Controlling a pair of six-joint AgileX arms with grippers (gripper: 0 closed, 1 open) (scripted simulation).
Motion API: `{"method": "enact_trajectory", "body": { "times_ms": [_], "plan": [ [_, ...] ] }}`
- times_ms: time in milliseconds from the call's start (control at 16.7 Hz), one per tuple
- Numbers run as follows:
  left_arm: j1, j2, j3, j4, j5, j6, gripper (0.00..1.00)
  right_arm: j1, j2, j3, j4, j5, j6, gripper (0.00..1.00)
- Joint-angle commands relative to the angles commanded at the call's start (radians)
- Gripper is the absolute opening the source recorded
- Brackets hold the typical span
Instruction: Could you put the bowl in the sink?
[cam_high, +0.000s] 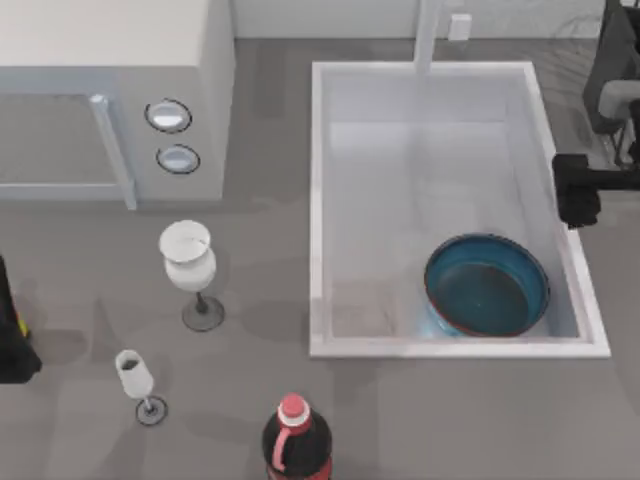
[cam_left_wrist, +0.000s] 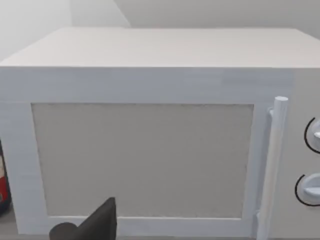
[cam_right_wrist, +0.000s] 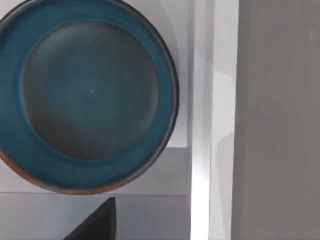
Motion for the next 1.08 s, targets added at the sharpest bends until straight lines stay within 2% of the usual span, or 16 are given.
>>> {"method": "enact_trajectory", "body": {
  "times_ms": [240,480,840,1080],
  "plan": [
    [0.0,0.0,0.0,0.0,0.0,0.0,1.0,0.028,0.268,0.207,-0.122,-0.001,0.031,1.0],
    [0.0,0.0,0.0,0.0,0.0,0.0,1.0,0.041,0.387,0.313,-0.178,-0.003,0.045,1.0],
    [0.0,0.0,0.0,0.0,0.0,0.0,1.0,0.037,0.395,0.314,-0.176,-0.003,0.045,1.0],
    [0.0,0.0,0.0,0.0,0.0,0.0,1.0,0.041,0.456,0.263,-0.064,-0.002,0.045,1.0]
  ]
}}
